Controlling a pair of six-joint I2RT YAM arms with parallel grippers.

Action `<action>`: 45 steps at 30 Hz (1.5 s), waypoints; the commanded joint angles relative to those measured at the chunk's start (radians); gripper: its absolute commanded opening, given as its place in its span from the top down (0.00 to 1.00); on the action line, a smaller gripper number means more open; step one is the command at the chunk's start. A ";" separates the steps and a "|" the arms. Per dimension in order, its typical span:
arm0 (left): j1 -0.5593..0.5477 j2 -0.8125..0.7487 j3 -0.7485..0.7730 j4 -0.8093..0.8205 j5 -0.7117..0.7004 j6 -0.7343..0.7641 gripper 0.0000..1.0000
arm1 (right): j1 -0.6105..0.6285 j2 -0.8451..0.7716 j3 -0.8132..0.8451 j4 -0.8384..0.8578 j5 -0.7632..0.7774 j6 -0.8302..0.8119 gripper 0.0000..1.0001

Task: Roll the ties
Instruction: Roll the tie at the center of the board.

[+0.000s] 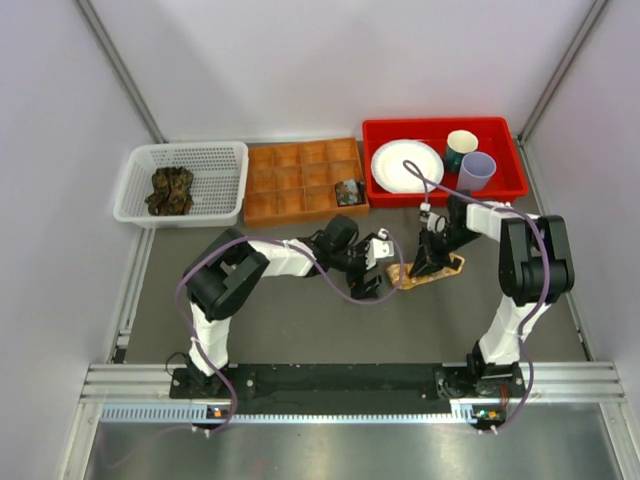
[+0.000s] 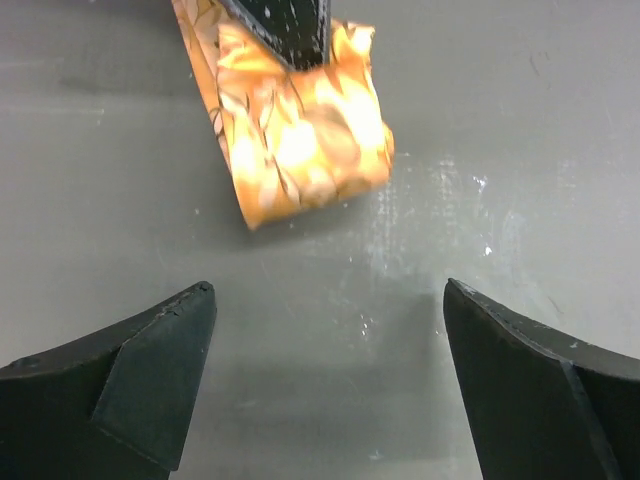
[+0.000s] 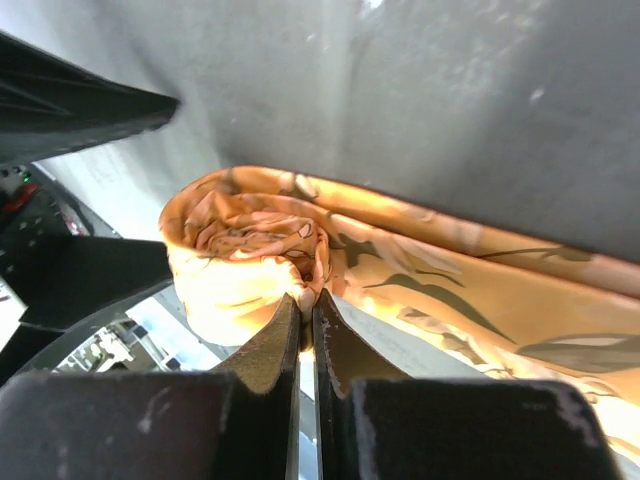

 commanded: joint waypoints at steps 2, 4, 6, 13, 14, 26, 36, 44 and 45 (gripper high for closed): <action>0.004 -0.092 -0.047 0.009 -0.015 -0.020 0.01 | 0.029 0.056 0.042 0.037 0.190 -0.058 1.00; 0.019 -0.145 -0.073 0.079 -0.012 -0.031 0.01 | 0.032 0.062 0.051 0.033 0.188 -0.064 1.00; 0.033 -0.229 -0.180 0.245 -0.007 -0.120 0.01 | 0.037 0.062 0.053 0.026 0.191 -0.081 1.00; 0.069 -0.337 -0.255 0.411 -0.051 -0.392 0.01 | 0.070 0.038 0.024 0.055 0.193 -0.072 1.00; 0.074 -0.327 -0.151 0.208 -0.018 -0.317 0.01 | 0.073 0.036 0.016 0.065 0.187 -0.057 1.00; 0.039 -0.121 -0.265 0.522 0.028 -0.186 0.01 | 0.087 0.036 -0.077 0.212 0.061 0.121 1.00; 0.001 0.012 -0.141 0.494 -0.022 -0.134 0.05 | 0.124 0.061 -0.079 0.221 0.015 0.137 1.00; -0.013 0.081 -0.079 0.460 -0.001 -0.134 0.12 | 0.124 0.061 -0.080 0.224 0.004 0.134 1.00; -0.018 0.085 -0.073 0.454 -0.002 -0.132 0.15 | 0.127 0.059 -0.080 0.223 0.003 0.134 1.00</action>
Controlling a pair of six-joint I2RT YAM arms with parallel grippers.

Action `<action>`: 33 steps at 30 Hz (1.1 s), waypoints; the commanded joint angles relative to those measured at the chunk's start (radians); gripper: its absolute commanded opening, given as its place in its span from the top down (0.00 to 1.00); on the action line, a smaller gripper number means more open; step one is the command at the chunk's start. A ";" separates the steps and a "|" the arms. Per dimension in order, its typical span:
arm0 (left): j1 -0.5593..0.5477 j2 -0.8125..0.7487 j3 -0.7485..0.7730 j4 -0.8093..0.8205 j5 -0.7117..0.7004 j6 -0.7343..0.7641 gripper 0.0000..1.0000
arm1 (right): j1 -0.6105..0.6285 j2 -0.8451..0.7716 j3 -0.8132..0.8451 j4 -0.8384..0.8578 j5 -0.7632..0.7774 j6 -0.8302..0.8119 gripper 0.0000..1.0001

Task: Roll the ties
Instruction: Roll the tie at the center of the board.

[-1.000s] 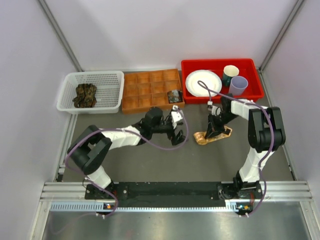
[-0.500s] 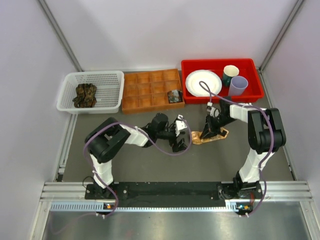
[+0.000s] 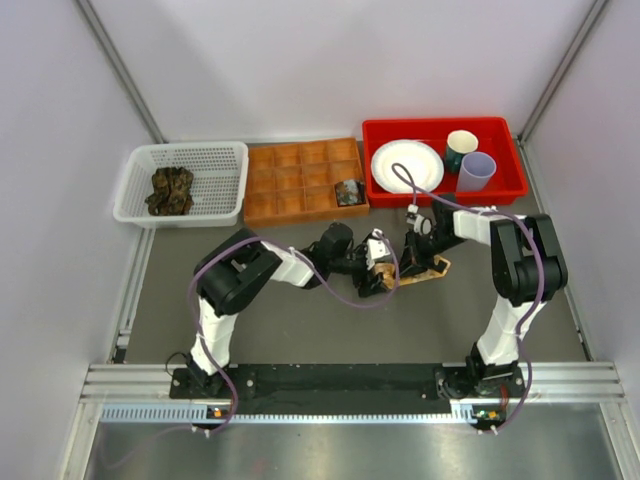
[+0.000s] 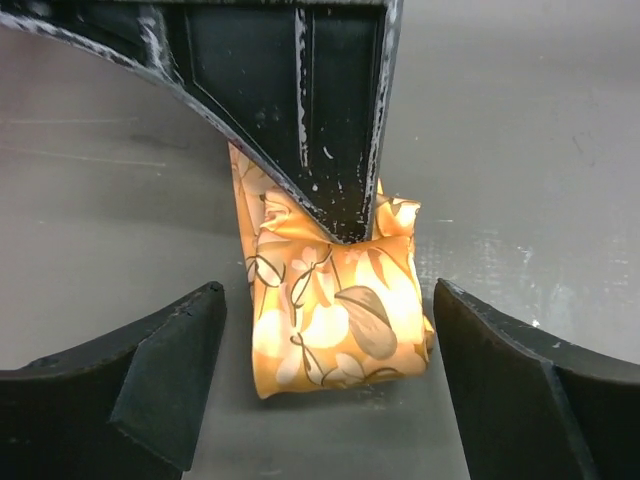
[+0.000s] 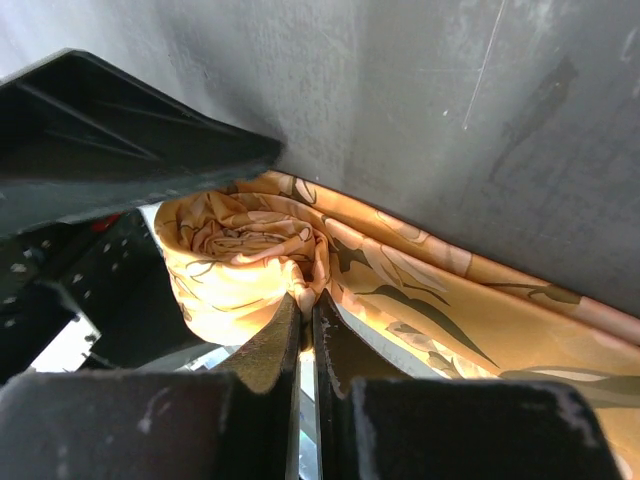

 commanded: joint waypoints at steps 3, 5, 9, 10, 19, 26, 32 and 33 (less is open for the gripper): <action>-0.033 0.034 0.061 -0.004 -0.009 0.038 0.26 | 0.037 0.039 -0.036 0.055 0.076 -0.028 1.00; -0.037 0.042 0.070 -0.016 -0.025 0.039 0.31 | 0.038 0.038 -0.039 0.055 0.076 -0.030 1.00; -0.041 0.036 0.064 -0.041 -0.048 0.073 0.47 | 0.040 0.039 -0.037 0.049 0.070 -0.028 1.00; -0.041 0.034 0.061 -0.048 -0.052 0.077 0.52 | 0.040 0.039 -0.034 0.045 0.069 -0.034 1.00; -0.039 -0.004 -0.019 -0.145 -0.056 0.153 0.85 | 0.008 -0.080 0.105 -0.164 0.027 -0.134 0.77; -0.037 0.001 -0.059 -0.145 -0.016 0.186 0.90 | -0.028 -0.093 0.132 -0.157 0.095 -0.122 0.75; -0.033 0.016 -0.046 -0.144 -0.025 0.179 0.91 | -0.019 -0.030 0.073 -0.109 0.217 -0.145 0.81; -0.033 0.014 -0.045 -0.139 -0.029 0.171 0.91 | -0.018 -0.024 0.067 -0.100 0.236 -0.146 0.82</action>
